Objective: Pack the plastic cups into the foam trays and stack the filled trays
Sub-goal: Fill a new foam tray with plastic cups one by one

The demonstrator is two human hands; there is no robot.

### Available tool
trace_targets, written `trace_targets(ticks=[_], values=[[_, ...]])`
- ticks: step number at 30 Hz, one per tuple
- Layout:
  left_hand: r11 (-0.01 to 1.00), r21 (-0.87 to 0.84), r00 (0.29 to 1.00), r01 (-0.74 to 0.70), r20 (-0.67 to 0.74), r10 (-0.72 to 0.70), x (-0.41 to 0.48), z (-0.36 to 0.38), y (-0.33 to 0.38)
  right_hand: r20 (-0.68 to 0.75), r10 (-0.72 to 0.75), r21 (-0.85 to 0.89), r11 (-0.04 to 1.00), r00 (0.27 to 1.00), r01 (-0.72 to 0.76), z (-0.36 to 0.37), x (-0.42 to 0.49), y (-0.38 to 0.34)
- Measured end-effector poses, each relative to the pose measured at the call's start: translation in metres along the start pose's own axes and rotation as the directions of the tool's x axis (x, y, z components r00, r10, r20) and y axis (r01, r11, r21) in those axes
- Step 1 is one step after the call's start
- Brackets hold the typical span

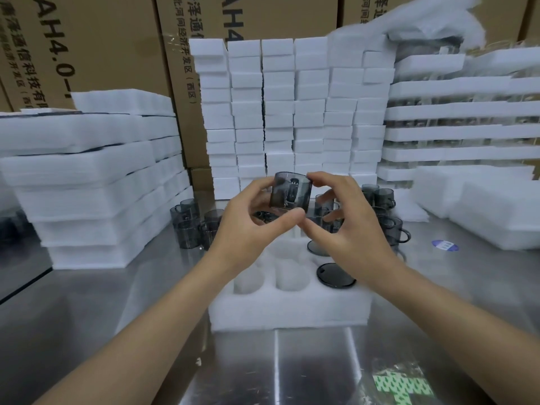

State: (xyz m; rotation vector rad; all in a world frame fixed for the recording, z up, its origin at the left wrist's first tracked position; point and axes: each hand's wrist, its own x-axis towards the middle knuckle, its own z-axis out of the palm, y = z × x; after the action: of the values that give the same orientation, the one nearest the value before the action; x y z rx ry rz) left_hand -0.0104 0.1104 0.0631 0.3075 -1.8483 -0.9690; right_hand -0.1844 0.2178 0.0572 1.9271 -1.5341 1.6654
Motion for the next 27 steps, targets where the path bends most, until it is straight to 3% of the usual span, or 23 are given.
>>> trace_targets(ticks=[4, 9, 17, 27], values=[[0.994, -0.047, 0.989, 0.101, 0.110, -0.095, 0.000, -0.002, 0.003, -0.043, -0.013, -0.005, 1.000, 0.999, 0.013, -0.002, 0.001, -0.005], [0.986, 0.115, 0.992, 0.123, -0.019, -0.121, 0.002, -0.001, -0.001, -0.099, -0.024, -0.024, 0.999, 0.995, 0.022, -0.008, 0.003, -0.008], [0.994, 0.013, 0.979, 0.106, 0.176, -0.106, -0.003, 0.005, 0.015, -0.021, -0.069, 0.041, 0.997, 0.997, 0.070, -0.003, 0.001, -0.010], [0.988, 0.007, 0.973, 0.152, 0.175, -0.151, -0.002, 0.001, 0.013, 0.066, -0.016, 0.167, 0.986, 0.998, 0.005, -0.002, 0.001, -0.007]])
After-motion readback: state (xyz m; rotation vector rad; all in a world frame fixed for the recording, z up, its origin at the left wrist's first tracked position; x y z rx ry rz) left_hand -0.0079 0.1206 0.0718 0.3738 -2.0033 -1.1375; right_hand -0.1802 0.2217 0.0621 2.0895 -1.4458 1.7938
